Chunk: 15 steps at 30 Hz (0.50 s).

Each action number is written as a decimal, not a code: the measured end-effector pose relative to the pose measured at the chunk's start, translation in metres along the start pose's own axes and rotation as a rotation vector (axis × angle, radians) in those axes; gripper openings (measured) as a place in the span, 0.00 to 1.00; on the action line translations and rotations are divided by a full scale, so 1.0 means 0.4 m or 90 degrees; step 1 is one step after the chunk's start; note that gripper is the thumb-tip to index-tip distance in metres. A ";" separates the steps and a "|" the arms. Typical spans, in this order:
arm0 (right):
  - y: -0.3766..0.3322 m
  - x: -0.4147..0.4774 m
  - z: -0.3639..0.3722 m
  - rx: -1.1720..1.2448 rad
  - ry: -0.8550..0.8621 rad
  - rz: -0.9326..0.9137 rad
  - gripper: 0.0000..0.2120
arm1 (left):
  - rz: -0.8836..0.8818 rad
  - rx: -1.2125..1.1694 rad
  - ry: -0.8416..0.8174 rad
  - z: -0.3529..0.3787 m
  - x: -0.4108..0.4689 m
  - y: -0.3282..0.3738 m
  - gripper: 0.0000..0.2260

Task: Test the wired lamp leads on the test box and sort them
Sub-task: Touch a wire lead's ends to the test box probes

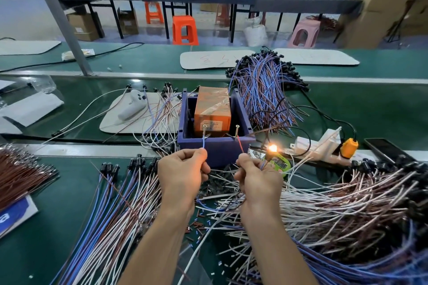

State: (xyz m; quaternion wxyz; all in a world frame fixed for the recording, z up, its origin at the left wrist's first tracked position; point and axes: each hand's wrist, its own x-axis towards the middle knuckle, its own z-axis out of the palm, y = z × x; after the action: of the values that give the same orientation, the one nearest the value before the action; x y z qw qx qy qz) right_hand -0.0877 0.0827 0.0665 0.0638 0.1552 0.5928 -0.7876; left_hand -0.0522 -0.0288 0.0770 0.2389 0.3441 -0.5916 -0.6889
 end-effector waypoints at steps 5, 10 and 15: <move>0.001 -0.007 -0.018 0.026 0.022 -0.001 0.15 | -0.010 -0.015 0.005 -0.004 -0.002 -0.003 0.07; -0.013 -0.049 -0.059 0.030 -0.058 0.014 0.13 | -0.001 -0.025 -0.006 -0.022 -0.025 -0.009 0.10; -0.059 -0.101 -0.099 0.007 -0.172 0.046 0.11 | -0.002 0.038 -0.199 -0.021 -0.085 0.014 0.05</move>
State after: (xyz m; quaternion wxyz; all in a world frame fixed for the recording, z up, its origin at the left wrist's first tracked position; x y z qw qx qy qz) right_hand -0.0496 0.1239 0.0914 0.1702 0.0694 0.5687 -0.8017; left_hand -0.0243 -0.0101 0.0884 0.1324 0.2401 -0.6415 -0.7164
